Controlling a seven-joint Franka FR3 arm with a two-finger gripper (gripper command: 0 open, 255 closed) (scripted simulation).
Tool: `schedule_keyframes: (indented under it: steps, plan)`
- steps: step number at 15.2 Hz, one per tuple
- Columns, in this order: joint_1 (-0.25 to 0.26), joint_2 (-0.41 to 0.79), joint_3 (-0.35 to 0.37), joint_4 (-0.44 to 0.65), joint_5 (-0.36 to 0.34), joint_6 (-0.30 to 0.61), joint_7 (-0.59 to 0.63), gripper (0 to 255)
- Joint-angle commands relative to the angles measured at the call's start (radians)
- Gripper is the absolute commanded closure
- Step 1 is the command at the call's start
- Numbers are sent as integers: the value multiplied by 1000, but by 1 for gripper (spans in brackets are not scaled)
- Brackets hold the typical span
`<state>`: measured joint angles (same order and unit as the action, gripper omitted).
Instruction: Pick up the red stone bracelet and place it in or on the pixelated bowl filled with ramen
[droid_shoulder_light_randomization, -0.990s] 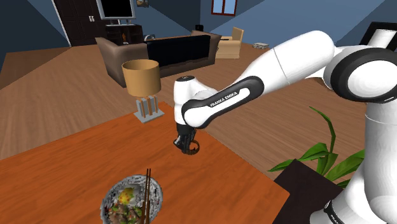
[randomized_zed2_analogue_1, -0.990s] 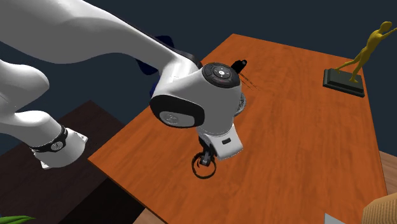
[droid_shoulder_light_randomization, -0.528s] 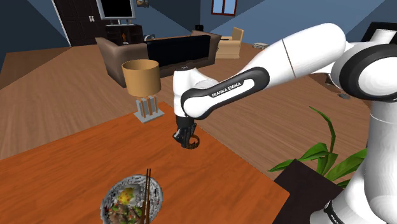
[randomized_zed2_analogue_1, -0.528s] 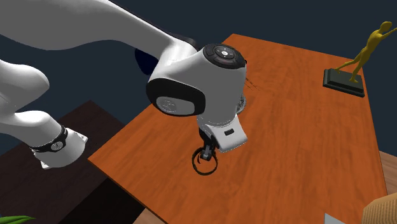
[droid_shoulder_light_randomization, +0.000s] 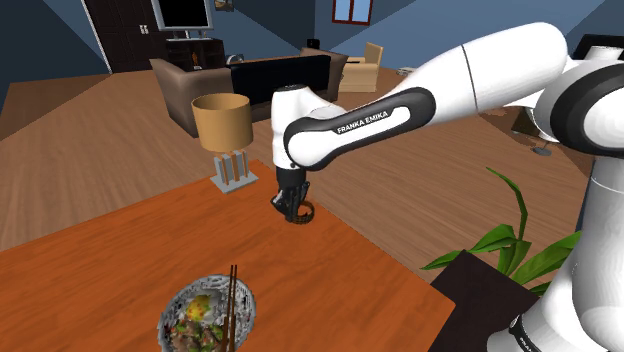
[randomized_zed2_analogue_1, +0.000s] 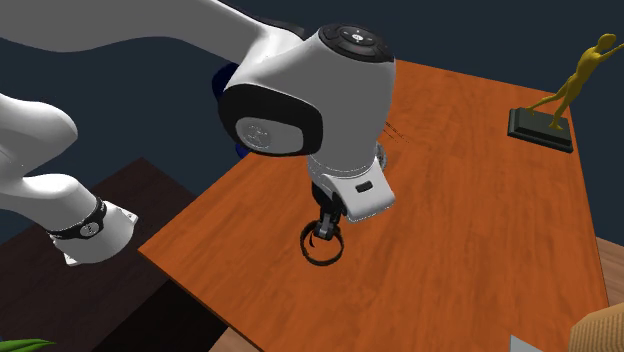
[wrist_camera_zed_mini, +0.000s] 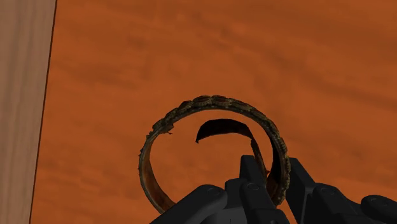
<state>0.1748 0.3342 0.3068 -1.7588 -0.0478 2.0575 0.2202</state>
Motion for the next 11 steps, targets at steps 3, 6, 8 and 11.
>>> schedule_keyframes:
  steps: [3,6,8,11]
  plan:
    - [-1,-17,2,33,6,-50,-2,255]
    - [-2,-29,4,58,10,-86,-3,255]
    - [13,-22,11,70,6,-91,19,255]
    - [62,7,29,110,-8,-102,87,255]
